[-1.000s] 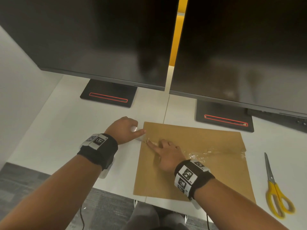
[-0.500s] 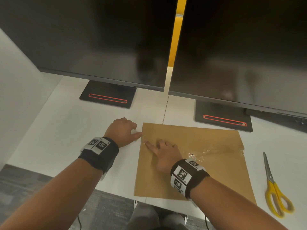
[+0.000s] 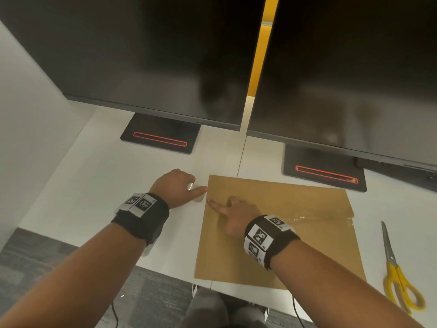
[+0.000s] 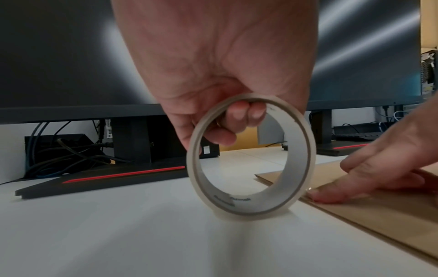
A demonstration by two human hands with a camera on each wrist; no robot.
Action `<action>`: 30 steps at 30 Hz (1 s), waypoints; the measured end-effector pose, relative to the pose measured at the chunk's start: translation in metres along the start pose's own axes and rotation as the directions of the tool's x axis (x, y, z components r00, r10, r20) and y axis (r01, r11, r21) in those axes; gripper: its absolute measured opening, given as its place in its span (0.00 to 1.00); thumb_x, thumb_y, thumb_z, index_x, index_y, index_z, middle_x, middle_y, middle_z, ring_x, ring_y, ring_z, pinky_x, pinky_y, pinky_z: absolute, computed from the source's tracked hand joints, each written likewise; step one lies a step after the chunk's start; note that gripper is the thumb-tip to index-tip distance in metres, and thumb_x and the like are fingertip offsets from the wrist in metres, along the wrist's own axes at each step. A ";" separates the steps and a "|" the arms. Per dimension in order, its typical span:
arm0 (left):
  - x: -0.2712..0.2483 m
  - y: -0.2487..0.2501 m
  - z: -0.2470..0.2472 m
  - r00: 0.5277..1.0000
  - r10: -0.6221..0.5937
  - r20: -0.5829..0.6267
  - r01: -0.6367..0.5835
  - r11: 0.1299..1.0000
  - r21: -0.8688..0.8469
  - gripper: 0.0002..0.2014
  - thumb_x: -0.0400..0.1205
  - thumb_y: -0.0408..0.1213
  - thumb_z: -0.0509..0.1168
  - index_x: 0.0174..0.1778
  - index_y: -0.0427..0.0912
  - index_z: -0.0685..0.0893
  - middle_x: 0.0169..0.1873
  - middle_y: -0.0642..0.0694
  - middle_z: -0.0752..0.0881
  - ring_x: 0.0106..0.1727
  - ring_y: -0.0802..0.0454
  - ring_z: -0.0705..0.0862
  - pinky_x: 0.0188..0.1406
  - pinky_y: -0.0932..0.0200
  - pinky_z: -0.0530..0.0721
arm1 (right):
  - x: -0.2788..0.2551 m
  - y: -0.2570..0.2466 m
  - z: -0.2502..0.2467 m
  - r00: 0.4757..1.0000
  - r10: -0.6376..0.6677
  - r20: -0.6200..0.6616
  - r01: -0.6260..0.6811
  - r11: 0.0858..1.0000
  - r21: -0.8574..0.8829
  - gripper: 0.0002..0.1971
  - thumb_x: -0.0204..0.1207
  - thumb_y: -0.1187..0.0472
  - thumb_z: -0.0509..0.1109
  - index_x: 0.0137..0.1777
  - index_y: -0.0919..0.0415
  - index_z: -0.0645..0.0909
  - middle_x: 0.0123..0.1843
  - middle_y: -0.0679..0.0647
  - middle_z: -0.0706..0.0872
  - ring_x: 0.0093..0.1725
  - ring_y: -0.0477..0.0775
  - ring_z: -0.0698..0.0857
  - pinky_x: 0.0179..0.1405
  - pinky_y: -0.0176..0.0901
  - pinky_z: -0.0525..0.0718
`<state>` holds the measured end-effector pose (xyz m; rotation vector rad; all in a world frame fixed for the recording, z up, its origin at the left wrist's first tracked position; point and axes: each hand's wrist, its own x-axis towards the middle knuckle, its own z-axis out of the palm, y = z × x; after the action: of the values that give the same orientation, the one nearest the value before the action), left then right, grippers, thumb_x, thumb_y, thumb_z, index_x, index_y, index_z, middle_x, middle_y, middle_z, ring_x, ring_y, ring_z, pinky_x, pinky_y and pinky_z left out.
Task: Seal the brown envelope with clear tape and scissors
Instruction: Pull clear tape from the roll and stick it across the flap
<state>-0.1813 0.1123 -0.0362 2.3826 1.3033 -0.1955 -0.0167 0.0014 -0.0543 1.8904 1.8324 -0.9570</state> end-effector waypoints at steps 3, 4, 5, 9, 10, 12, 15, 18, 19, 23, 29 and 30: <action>0.003 0.004 -0.004 1.000 0.008 -0.013 -0.008 0.999 0.048 0.24 0.80 0.62 0.57 0.25 0.50 0.66 0.33 0.48 0.76 0.49 0.48 0.78 0.47 0.53 0.76 | 0.001 0.000 0.011 0.995 -0.008 -0.095 0.013 0.999 0.049 0.30 0.81 0.41 0.52 0.78 0.28 0.41 0.73 0.58 0.65 0.68 0.62 0.70 0.59 0.56 0.78; 0.004 0.004 -0.005 1.000 0.007 -0.019 -0.006 0.998 0.059 0.23 0.81 0.62 0.57 0.27 0.50 0.68 0.34 0.47 0.76 0.49 0.48 0.77 0.47 0.53 0.76 | 0.002 0.000 0.015 0.994 -0.007 -0.113 0.013 0.999 0.052 0.30 0.80 0.39 0.51 0.78 0.28 0.40 0.72 0.59 0.65 0.68 0.62 0.70 0.59 0.56 0.78; 0.005 0.005 -0.006 1.000 0.005 -0.021 -0.003 0.998 0.068 0.22 0.81 0.61 0.56 0.29 0.49 0.69 0.34 0.47 0.76 0.49 0.48 0.77 0.47 0.53 0.76 | 0.003 0.001 0.018 0.992 -0.005 -0.125 0.012 0.998 0.054 0.30 0.80 0.39 0.51 0.78 0.28 0.40 0.72 0.59 0.65 0.68 0.63 0.69 0.59 0.57 0.78; 0.007 0.000 -0.010 0.999 0.004 -0.044 0.003 0.986 0.165 0.22 0.81 0.61 0.56 0.34 0.46 0.74 0.37 0.45 0.81 0.51 0.48 0.79 0.48 0.53 0.78 | 0.003 0.000 0.022 0.988 0.020 -0.156 -0.007 0.997 0.080 0.30 0.81 0.40 0.52 0.78 0.29 0.40 0.73 0.60 0.64 0.69 0.63 0.68 0.59 0.56 0.78; 0.008 -0.002 -0.011 0.998 0.012 -0.054 -0.002 0.983 0.183 0.22 0.81 0.61 0.56 0.34 0.45 0.75 0.36 0.46 0.81 0.51 0.48 0.78 0.48 0.54 0.78 | 0.003 -0.001 0.024 0.986 0.028 -0.163 -0.014 0.996 0.087 0.30 0.81 0.40 0.52 0.78 0.30 0.40 0.73 0.61 0.65 0.69 0.63 0.69 0.58 0.56 0.78; 0.008 -0.005 -0.012 0.995 0.059 -0.085 -0.042 0.980 0.195 0.23 0.81 0.61 0.56 0.34 0.44 0.77 0.33 0.49 0.79 0.48 0.49 0.78 0.46 0.54 0.77 | 0.004 -0.002 0.025 0.981 0.048 -0.185 -0.030 0.995 0.097 0.30 0.81 0.40 0.52 0.79 0.31 0.41 0.72 0.61 0.66 0.67 0.62 0.70 0.57 0.56 0.78; 0.002 0.000 -0.005 0.949 0.203 -0.240 -0.141 0.958 0.249 0.28 0.81 0.63 0.53 0.32 0.42 0.80 0.29 0.48 0.81 0.38 0.47 0.79 0.42 0.53 0.76 | 0.006 -0.003 0.027 0.971 0.089 -0.224 -0.068 0.993 0.097 0.31 0.81 0.39 0.50 0.79 0.33 0.39 0.71 0.61 0.68 0.65 0.63 0.73 0.56 0.56 0.79; -0.007 0.007 0.005 0.907 0.242 -0.346 -0.140 0.945 0.295 0.24 0.82 0.57 0.50 0.36 0.43 0.82 0.33 0.47 0.84 0.38 0.44 0.82 0.55 0.46 0.77 | 0.007 -0.003 0.027 0.954 0.099 -0.283 -0.083 0.994 0.069 0.32 0.81 0.39 0.49 0.81 0.37 0.39 0.70 0.62 0.72 0.61 0.63 0.77 0.55 0.54 0.77; -0.010 0.006 0.008 0.904 0.237 -0.356 -0.139 0.950 0.279 0.22 0.82 0.54 0.49 0.39 0.43 0.82 0.35 0.47 0.84 0.40 0.43 0.82 0.59 0.44 0.75 | 0.007 -0.003 0.027 0.951 0.089 -0.296 -0.076 0.996 0.056 0.32 0.81 0.40 0.49 0.81 0.39 0.39 0.70 0.63 0.72 0.61 0.63 0.77 0.57 0.55 0.76; -0.019 -0.007 0.015 0.912 0.253 -0.322 -0.159 0.944 0.290 0.16 0.81 0.45 0.51 0.44 0.44 0.82 0.42 0.45 0.83 0.45 0.42 0.83 0.67 0.32 0.72 | 0.008 0.003 0.025 0.948 0.033 -0.315 -0.025 0.999 0.029 0.32 0.81 0.41 0.49 0.82 0.43 0.42 0.70 0.61 0.70 0.64 0.63 0.74 0.63 0.56 0.70; -0.032 -0.025 0.029 0.936 0.214 -0.279 -0.145 0.958 0.247 0.15 0.77 0.48 0.56 0.38 0.49 0.87 0.38 0.51 0.85 0.43 0.45 0.86 0.69 0.38 0.62 | 0.011 0.009 0.018 0.965 0.013 -0.260 -0.008 1.000 0.021 0.33 0.79 0.39 0.50 0.81 0.39 0.41 0.73 0.59 0.68 0.69 0.62 0.72 0.68 0.56 0.67; -0.034 -0.026 0.035 0.942 0.204 -0.265 -0.145 0.963 0.227 0.14 0.77 0.49 0.57 0.38 0.49 0.87 0.38 0.51 0.85 0.42 0.46 0.86 0.68 0.40 0.64 | 0.011 0.009 0.017 0.967 0.011 -0.255 -0.005 1.000 0.024 0.33 0.79 0.39 0.50 0.81 0.38 0.40 0.73 0.59 0.68 0.69 0.62 0.72 0.69 0.56 0.67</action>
<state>-0.2190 0.0840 -0.0646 2.7702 1.2317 0.0765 -0.0123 -0.0027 -0.0759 2.1176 1.9589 -0.7630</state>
